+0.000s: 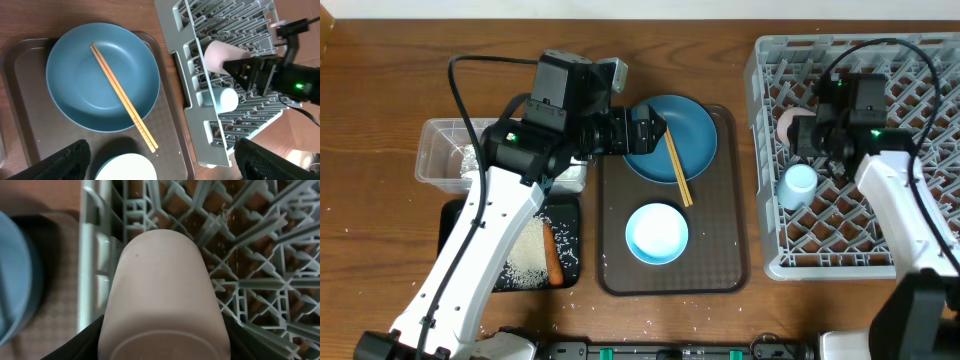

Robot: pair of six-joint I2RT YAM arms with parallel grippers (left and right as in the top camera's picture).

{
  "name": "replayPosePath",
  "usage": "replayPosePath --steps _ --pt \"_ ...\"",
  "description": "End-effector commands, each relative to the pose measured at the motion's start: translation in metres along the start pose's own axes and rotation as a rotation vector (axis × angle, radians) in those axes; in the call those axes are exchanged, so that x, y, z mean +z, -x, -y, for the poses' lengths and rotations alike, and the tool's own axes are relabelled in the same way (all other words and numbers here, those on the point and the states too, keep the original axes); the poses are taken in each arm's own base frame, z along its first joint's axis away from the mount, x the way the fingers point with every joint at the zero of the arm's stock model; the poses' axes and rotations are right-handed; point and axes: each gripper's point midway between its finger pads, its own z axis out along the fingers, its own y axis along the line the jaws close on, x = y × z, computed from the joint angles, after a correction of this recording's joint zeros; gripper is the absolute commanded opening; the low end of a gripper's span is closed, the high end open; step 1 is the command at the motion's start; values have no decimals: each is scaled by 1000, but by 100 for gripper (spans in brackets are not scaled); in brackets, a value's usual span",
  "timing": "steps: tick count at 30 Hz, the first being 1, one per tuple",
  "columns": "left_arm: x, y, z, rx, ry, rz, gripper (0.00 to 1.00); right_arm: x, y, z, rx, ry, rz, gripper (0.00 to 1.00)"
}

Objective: Sort waste into correct bins and load items into the dishwasher rack
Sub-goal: 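Move the right gripper to the light blue bowl on the brown tray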

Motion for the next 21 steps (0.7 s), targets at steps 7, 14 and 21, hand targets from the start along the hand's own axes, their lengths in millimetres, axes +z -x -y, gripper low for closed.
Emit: replayPosePath --steps 7,14,21 --pt "-3 2 0 4 7 9 94 -7 10 8 18 -39 35 99" --pt "-3 2 0 5 7 9 94 -57 30 4 15 -27 159 99" --pt "-2 2 0 4 7 9 94 -111 12 -33 44 176 169 98"
